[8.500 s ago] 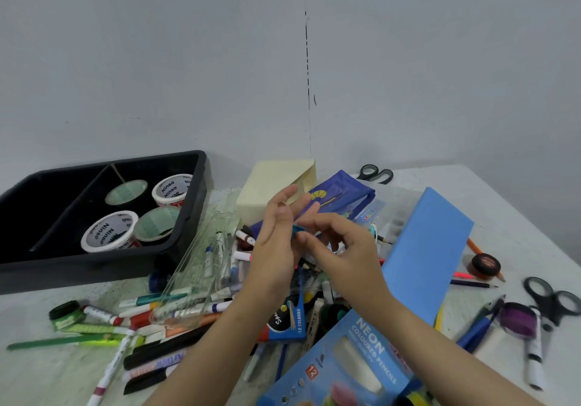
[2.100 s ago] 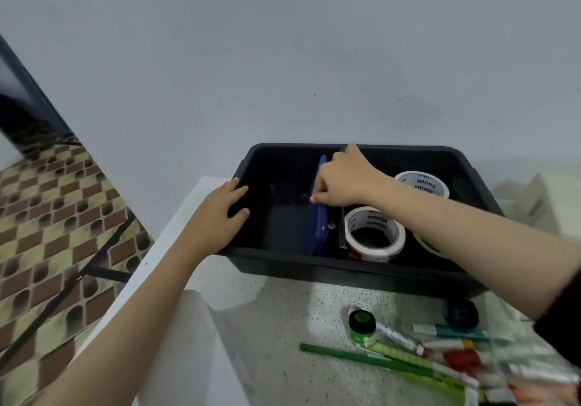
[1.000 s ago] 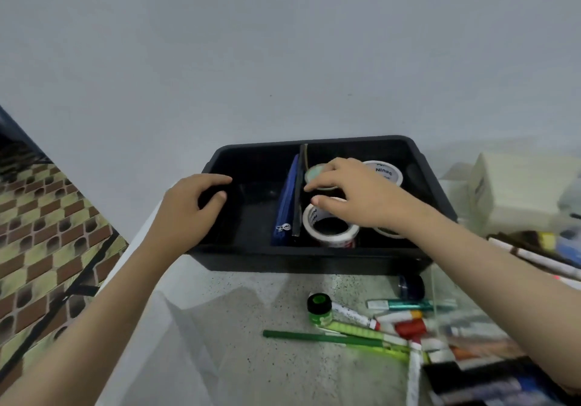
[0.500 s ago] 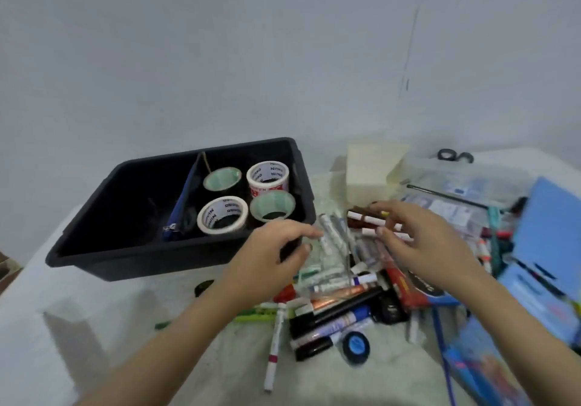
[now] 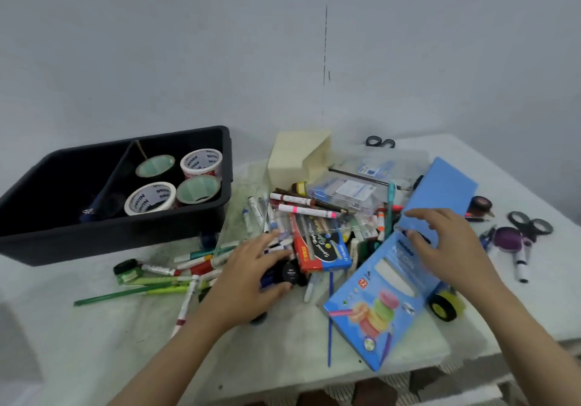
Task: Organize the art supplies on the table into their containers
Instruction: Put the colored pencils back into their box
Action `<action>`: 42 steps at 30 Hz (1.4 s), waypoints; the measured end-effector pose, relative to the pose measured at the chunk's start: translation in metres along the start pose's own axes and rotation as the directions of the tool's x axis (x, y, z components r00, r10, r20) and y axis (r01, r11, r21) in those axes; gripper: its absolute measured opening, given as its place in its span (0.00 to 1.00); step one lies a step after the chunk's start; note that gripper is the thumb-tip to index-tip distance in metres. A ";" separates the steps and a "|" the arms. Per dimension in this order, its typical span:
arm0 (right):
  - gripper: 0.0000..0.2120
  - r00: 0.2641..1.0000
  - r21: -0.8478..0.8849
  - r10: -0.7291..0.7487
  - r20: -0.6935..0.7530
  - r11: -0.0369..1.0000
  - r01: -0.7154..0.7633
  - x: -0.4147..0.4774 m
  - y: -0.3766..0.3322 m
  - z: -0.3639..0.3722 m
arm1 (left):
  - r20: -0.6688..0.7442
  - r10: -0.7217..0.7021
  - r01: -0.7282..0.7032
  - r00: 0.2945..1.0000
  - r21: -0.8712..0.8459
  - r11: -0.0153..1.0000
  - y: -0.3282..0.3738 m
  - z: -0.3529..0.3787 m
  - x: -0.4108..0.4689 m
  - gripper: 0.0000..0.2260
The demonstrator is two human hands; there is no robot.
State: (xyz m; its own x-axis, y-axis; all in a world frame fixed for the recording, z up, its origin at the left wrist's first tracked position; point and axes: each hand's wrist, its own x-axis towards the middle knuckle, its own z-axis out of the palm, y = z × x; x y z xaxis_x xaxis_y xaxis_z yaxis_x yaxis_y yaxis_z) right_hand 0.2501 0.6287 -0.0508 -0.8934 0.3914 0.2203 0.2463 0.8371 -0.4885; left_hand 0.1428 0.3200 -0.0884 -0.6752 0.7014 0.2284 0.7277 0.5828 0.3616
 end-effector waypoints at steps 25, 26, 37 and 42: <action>0.25 0.982 0.022 0.187 0.030 0.982 -0.188 0.054 0.011 -0.041 | -0.111 0.068 -0.059 0.991 0.086 0.995 0.104 0.060 -0.010 0.26; 0.23 0.983 0.042 0.183 -0.002 0.982 -0.182 0.051 0.013 -0.046 | -0.135 0.073 -0.059 0.988 0.100 0.993 0.104 0.060 -0.008 0.25; 0.17 0.914 0.373 0.237 -0.328 0.922 -0.105 0.033 0.053 -0.088 | -0.200 0.130 -0.103 0.971 0.140 0.985 0.125 0.071 0.009 0.20; 0.11 0.862 0.386 0.217 -0.458 0.922 -0.027 0.014 0.061 -0.103 | -0.190 0.140 -0.116 0.972 0.132 0.984 0.130 0.075 0.014 0.20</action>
State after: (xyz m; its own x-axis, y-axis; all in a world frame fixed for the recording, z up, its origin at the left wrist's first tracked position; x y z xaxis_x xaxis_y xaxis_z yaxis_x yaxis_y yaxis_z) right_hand 0.2914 0.7245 0.0099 -0.5449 0.6940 0.4706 0.1064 0.6139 -0.7822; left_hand 0.2367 0.4358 -0.1058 -0.5770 0.6853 0.4443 0.8107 0.5464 0.2102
